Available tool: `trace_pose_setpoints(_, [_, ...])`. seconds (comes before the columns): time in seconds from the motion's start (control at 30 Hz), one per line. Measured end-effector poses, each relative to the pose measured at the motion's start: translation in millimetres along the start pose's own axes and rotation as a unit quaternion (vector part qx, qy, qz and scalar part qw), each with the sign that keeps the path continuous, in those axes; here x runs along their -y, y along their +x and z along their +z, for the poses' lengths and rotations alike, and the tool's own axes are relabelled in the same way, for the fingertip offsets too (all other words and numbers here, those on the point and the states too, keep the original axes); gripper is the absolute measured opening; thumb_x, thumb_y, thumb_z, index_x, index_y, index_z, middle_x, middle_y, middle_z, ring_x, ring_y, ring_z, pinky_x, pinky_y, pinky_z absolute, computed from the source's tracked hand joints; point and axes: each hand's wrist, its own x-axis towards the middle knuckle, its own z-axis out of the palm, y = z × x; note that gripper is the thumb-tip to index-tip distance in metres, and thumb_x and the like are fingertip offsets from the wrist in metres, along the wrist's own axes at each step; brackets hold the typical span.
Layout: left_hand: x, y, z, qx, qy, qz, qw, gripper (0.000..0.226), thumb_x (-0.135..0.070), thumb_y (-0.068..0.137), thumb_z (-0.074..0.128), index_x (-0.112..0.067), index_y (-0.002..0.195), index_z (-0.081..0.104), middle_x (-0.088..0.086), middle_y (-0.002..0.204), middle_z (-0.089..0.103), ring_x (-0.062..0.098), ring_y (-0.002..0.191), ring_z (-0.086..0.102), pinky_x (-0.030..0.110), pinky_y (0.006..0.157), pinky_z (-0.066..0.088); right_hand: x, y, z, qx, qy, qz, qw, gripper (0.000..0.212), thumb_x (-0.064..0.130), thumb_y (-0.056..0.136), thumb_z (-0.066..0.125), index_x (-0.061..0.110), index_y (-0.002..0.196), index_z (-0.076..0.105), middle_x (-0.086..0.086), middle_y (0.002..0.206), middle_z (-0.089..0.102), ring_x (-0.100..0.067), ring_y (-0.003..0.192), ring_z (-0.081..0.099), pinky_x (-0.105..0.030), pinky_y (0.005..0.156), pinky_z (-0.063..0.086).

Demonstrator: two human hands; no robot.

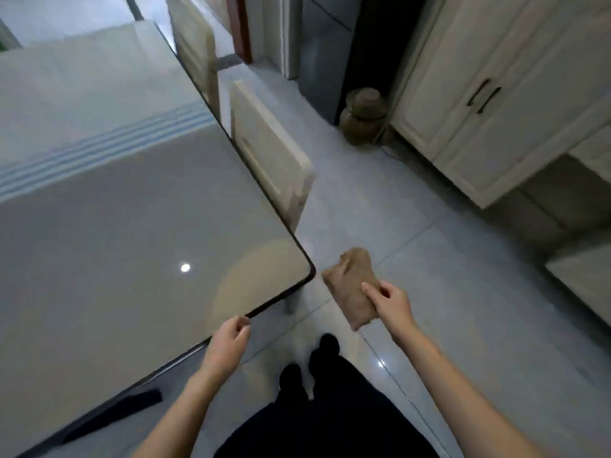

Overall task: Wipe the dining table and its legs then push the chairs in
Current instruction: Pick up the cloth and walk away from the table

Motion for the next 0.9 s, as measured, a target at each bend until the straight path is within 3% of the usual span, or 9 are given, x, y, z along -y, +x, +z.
trace_pose_setpoints(0.07, [15.3,-9.4,12.0,0.039,0.034,-0.001,0.999,0.011,-0.018,0.092,0.05,-0.02,0.092,0.061,-0.002,0.091,0.064,0.015,0.085,0.058,0.028,0.07,0.043,-29.7,-23.3,-26.4,-0.054,0.011,0.019,0.998,0.016,0.013,0.088,0.066,0.009,0.073,0.065,-0.001,0.068,0.064,-0.009,0.062,0.057,-0.017,0.052,0.045])
trace_pose_setpoints(0.13, [26.5,-15.9,18.5,0.087,0.067,-0.011,0.994,0.012,-0.017,0.092,0.049,-0.02,0.092,0.06,-0.002,0.09,0.064,0.013,0.082,0.056,0.023,0.066,0.041,-64.9,-45.0,-51.4,-0.112,-0.008,0.042,0.993,0.023,0.015,0.088,0.067,0.008,0.067,0.061,-0.002,0.065,0.059,-0.012,0.062,0.052,-0.025,0.054,0.041])
trace_pose_setpoints(0.23, [34.2,-14.4,23.4,0.141,0.116,-0.03,0.983,0.015,-0.019,0.092,0.048,-0.017,0.094,0.063,0.001,0.093,0.066,0.019,0.088,0.06,0.03,0.069,0.042,-114.7,-76.9,-84.0,-0.189,-0.015,0.093,0.977,0.026,0.018,0.086,0.068,-0.002,0.071,0.063,-0.007,0.065,0.058,-0.015,0.065,0.049,-0.026,0.052,0.037])
trace_pose_setpoints(0.33, [21.0,-3.2,31.6,0.163,0.144,-0.021,0.976,0.016,-0.019,0.091,0.047,-0.017,0.085,0.062,0.006,0.089,0.067,0.022,0.085,0.062,0.034,0.074,0.045,-153.7,-109.2,-109.9,-0.25,-0.017,0.143,0.957,0.03,0.02,0.087,0.067,0.001,0.066,0.057,-0.007,0.059,0.051,-0.018,0.058,0.045,-0.023,0.043,0.03])
trace_pose_setpoints(0.43, [-12.3,11.7,50.0,0.185,0.159,0.014,0.97,0.017,-0.019,0.092,0.047,-0.012,0.088,0.062,0.006,0.087,0.066,0.021,0.081,0.061,0.035,0.077,0.047,-195.4,-130.0,-135.2,-0.298,0.007,0.188,0.936,0.035,0.02,0.086,0.067,-0.007,0.067,0.056,-0.01,0.061,0.05,-0.018,0.063,0.045,-0.03,0.048,0.03])
trace_pose_setpoints(0.6, [-82.7,29.6,100.2,0.237,0.164,0.049,0.956,0.018,-0.025,0.094,0.046,-0.021,0.098,0.063,0.002,0.1,0.067,0.022,0.096,0.062,0.033,0.083,0.045,-243.0,-134.8,-171.5,-0.346,0.007,0.258,0.902,0.033,0.021,0.085,0.069,-0.007,0.07,0.06,-0.025,0.066,0.061,-0.021,0.063,0.05,-0.046,0.061,0.046])
trace_pose_setpoints(0.73, [-136.6,32.2,145.9,0.266,0.192,0.081,0.941,0.028,-0.026,0.095,0.047,-0.017,0.114,0.064,0.0,0.116,0.065,0.02,0.113,0.057,0.03,0.091,0.041,-243.3,-117.0,-206.8,-0.347,0.018,0.267,0.899,0.029,0.012,0.085,0.068,-0.012,0.069,0.06,-0.021,0.062,0.057,-0.02,0.063,0.047,-0.038,0.057,0.033])
trace_pose_setpoints(0.83, [-165.3,35.6,172.1,0.272,0.185,0.075,0.941,0.028,-0.025,0.093,0.048,-0.016,0.112,0.066,0.001,0.115,0.067,0.02,0.112,0.058,0.035,0.099,0.043,-236.3,-89.8,-235.8,-0.323,0.042,0.261,0.909,0.029,0.015,0.085,0.068,-0.003,0.065,0.058,-0.014,0.061,0.053,-0.02,0.062,0.046,-0.035,0.056,0.032])
trace_pose_setpoints(0.9, [-180.5,37.5,183.7,0.258,0.171,0.058,0.949,0.026,-0.028,0.091,0.048,-0.018,0.104,0.068,0.001,0.108,0.069,0.021,0.105,0.06,0.039,0.098,0.045,-228.1,-67.5,-255.1,-0.312,0.058,0.253,0.914,0.031,0.017,0.084,0.069,-0.007,0.068,0.057,-0.012,0.063,0.052,-0.019,0.062,0.046,-0.032,0.057,0.032])
